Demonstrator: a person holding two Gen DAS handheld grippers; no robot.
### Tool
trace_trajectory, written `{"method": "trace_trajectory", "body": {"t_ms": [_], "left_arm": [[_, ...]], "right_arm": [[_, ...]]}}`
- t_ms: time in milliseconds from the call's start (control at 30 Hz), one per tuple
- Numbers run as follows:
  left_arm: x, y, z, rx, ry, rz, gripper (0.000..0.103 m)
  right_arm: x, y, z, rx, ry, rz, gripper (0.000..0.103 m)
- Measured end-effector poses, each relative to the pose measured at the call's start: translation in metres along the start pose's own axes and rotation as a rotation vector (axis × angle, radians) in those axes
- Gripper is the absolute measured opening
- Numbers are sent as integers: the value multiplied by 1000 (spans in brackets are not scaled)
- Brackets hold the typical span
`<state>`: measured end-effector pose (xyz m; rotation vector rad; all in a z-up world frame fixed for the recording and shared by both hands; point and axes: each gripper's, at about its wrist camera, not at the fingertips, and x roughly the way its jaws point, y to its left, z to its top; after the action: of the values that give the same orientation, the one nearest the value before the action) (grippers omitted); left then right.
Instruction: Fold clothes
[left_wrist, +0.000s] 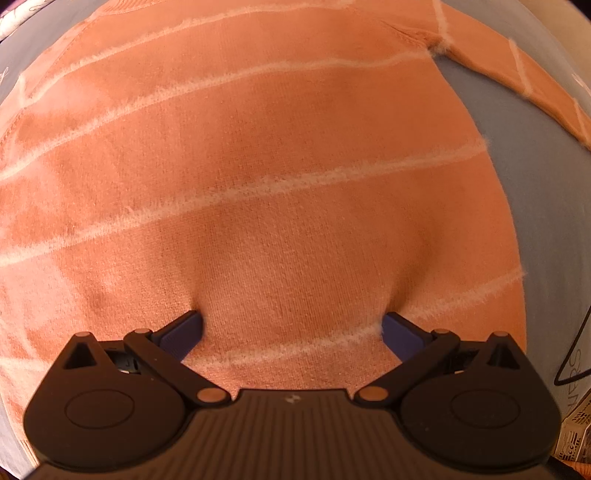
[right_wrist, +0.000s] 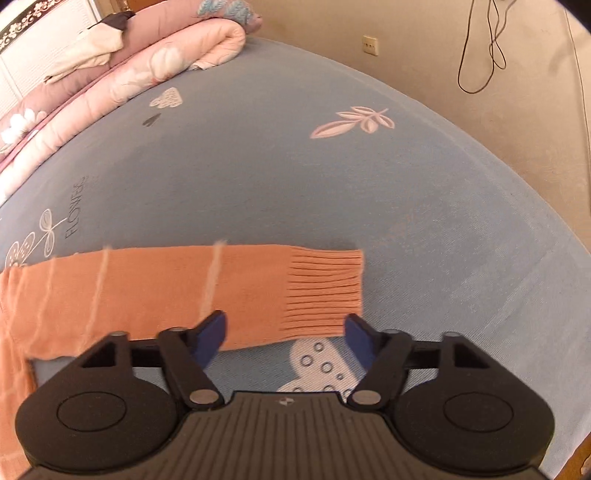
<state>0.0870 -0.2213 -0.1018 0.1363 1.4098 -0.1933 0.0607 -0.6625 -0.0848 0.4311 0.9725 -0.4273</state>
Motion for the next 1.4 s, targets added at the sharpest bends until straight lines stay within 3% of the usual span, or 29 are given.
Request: {"method": "trace_trajectory", "body": {"t_ms": [533, 833, 967, 1067, 1133, 1200, 1300, 1333, 1400], "left_arm": [[-21, -17, -6, -1, 31, 20, 103], [-47, -15, 10, -5, 114, 16, 102], [-88, -44, 26, 130, 51, 67, 102], [-123, -94, 50, 383, -70, 43, 102], [-128, -149, 50, 587, -155, -21, 102], [-108, -166, 84, 772, -214, -129, 102], [-74, -242, 124, 1016, -327, -290, 102], [-64, -266, 128, 1093, -354, -316, 101], [-38, -310, 131, 1224, -423, -296, 93]], "right_arm": [[24, -77, 0, 253, 52, 201, 70], [25, -90, 4, 362, 124, 292, 70], [17, -82, -9, 371, 127, 281, 70], [11, -69, -20, 320, 132, 265, 70], [5, -62, -28, 288, 146, 254, 70], [0, -59, -37, 291, 159, 254, 70], [-10, -62, -50, 317, 167, 250, 70], [-14, -65, -54, 328, 168, 243, 70], [-21, -71, -61, 350, 163, 227, 73]]}}
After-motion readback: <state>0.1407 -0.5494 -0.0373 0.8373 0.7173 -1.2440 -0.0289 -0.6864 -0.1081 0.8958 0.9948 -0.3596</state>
